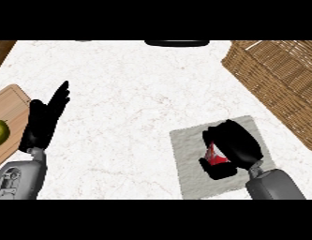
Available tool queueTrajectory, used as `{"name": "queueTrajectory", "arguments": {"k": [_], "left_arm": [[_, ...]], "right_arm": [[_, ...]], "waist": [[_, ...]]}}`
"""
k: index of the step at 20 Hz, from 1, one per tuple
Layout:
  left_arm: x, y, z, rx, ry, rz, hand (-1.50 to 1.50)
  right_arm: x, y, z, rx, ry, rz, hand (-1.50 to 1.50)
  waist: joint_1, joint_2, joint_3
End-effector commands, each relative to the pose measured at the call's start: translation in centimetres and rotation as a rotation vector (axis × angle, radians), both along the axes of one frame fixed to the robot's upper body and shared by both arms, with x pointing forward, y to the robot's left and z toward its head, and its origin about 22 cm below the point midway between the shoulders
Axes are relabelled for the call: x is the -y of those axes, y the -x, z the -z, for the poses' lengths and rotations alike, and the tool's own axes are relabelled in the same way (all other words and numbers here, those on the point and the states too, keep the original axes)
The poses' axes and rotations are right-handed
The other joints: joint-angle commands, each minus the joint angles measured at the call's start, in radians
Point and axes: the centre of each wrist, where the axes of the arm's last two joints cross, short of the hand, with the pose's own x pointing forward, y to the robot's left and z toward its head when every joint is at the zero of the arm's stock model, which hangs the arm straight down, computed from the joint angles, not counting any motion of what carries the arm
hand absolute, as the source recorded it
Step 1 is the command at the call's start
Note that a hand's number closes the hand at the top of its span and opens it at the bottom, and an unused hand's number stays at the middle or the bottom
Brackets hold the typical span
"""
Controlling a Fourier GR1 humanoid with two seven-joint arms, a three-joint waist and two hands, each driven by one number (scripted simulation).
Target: Pick the can from the placemat and place it in the basket
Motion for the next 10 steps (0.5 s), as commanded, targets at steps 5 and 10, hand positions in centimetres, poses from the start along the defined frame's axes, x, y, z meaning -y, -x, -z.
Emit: {"name": "queueTrajectory", "arguments": {"k": [5,10], "left_arm": [[-0.9,0.4,0.4,-0.020,0.014,-0.012,0.00],[-1.0,0.4,0.5,-0.020,0.016,-0.035,0.00]], "right_arm": [[-0.2,-0.3,-4.4,-0.080,-0.212,-0.005,1.50],[-0.5,1.1,-9.9,-0.069,-0.527,-0.032,1.50]], "waist": [[-0.019,0.003,0.004],[-0.033,-0.002,0.004]]}}
